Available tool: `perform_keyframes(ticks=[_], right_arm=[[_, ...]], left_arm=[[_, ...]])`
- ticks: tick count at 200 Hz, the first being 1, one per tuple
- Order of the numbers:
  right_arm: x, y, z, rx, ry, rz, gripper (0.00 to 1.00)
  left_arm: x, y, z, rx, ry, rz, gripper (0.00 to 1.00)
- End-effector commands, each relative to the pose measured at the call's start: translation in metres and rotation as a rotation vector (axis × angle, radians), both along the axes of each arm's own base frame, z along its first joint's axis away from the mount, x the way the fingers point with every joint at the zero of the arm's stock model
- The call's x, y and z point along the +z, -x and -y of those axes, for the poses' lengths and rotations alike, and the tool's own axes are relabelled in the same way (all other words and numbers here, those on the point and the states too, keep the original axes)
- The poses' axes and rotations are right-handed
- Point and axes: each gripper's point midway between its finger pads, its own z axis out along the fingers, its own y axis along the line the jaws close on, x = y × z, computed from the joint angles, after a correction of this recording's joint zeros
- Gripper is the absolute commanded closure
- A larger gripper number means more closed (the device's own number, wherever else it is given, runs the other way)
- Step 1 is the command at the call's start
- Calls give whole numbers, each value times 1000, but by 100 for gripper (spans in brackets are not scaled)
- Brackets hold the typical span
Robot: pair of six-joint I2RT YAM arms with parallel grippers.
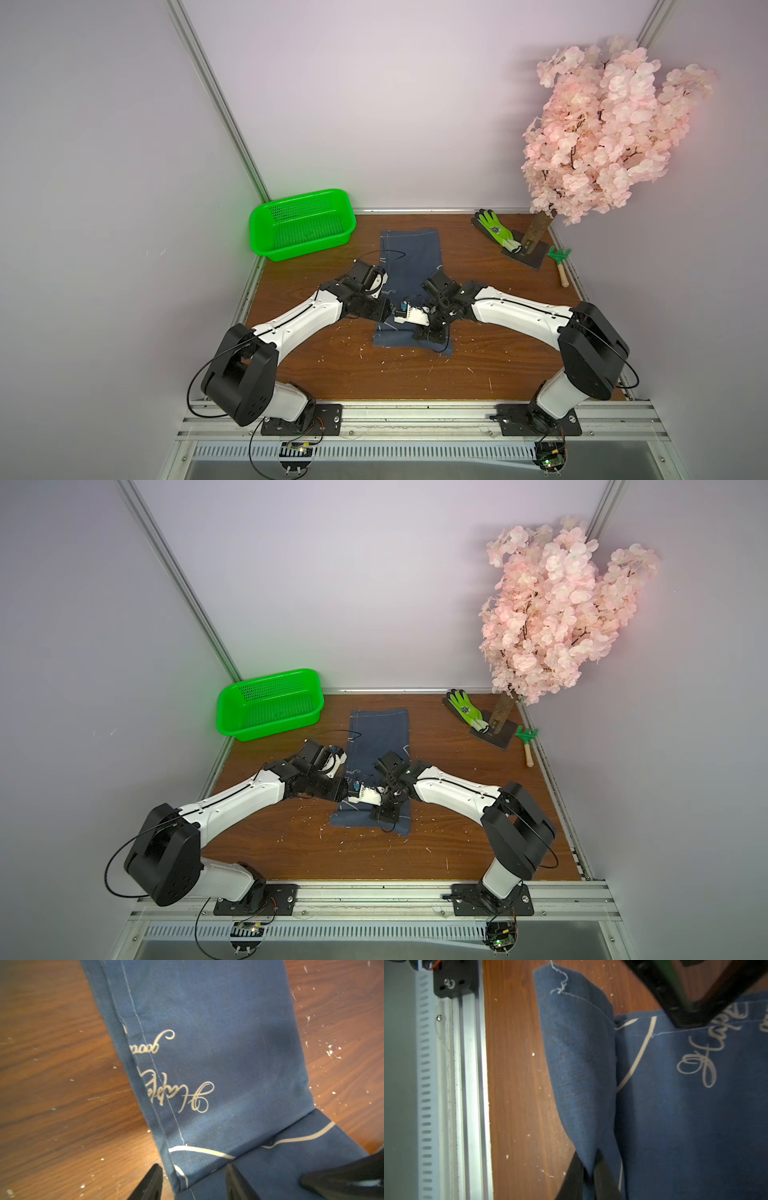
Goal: Roll up the pillowcase
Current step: Roll the pillowcase at the center of the board.
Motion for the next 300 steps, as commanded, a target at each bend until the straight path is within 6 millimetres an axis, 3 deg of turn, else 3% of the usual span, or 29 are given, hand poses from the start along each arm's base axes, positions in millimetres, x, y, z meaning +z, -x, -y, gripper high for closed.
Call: perform_keyframes(ticks=[1, 31, 74, 118, 155, 188, 204, 237, 251, 274, 287, 300], right_arm=[[4, -11, -3, 29, -11, -8, 86], [4, -37, -6, -5, -17, 37, 85], [-6, -70, -1, -59, -12, 100, 80], [0, -93, -10, -113, -79, 170, 76], [1, -102, -9, -144, -91, 219, 68], [14, -116, 10, -227, -40, 327, 65], [26, -112, 23, -263, -28, 351, 63], [54, -85, 53, -352, -82, 383, 52], [44, -71, 67, -367, -69, 373, 50], [24, -50, 71, -332, -71, 325, 50], [18, -55, 71, -340, -65, 350, 50], [16, -72, 70, -393, -73, 400, 52]], left_arm=[[9, -10, -16, 37, -68, 31, 47], [22, -9, -30, 81, -82, 51, 46], [36, 16, -21, 63, 40, 31, 46], [19, 35, -14, 39, 124, 0, 46], [-7, 16, -15, 76, 101, 24, 46], [-25, 6, -14, 71, 58, -3, 46], [-36, 7, -14, 65, 49, -22, 48], [-53, 5, -16, 59, 25, -46, 50], [-58, 1, -18, 68, 18, -60, 53], [-65, -1, -19, 63, 14, -79, 55], [-67, -2, -19, 54, 5, -84, 56], [-68, -3, -19, 52, 2, -86, 56]])
